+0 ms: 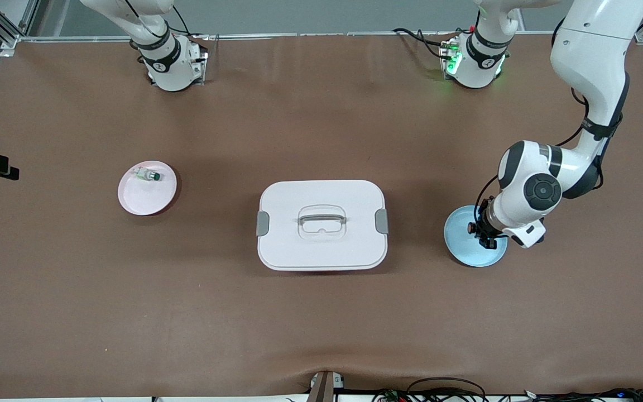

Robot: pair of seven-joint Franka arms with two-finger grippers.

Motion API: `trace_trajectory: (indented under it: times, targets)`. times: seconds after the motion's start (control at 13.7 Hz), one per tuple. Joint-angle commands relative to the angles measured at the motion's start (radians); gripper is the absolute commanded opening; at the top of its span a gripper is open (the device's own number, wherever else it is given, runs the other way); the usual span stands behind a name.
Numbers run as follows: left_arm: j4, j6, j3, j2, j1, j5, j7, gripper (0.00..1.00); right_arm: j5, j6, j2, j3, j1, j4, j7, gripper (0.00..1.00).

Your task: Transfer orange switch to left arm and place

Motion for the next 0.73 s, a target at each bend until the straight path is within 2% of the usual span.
trace_trajectory:
  times: [0.0, 0.29, 0.59, 0.66]
  targets:
    - [0.005, 0.04, -0.005, 0.027, 0.009, 0.028, -0.012, 0.0, -0.044, 0.012, -0.066, -0.007, 0.024, -0.024, -0.031, 1.0]
    - [0.005, 0.062, -0.006, 0.043, 0.017, 0.028, 0.002, 0.0, -0.06, 0.012, -0.095, -0.007, 0.055, -0.059, -0.008, 1.0]
    - [0.003, 0.085, -0.005, 0.056, 0.017, 0.028, 0.01, 0.0, -0.054, 0.178, -0.276, -0.009, 0.055, -0.347, 0.019, 1.0]
    - [0.002, 0.086, -0.006, 0.056, 0.018, 0.028, 0.021, 0.0, -0.054, 0.193, -0.301, -0.009, 0.057, -0.384, 0.039, 1.0]
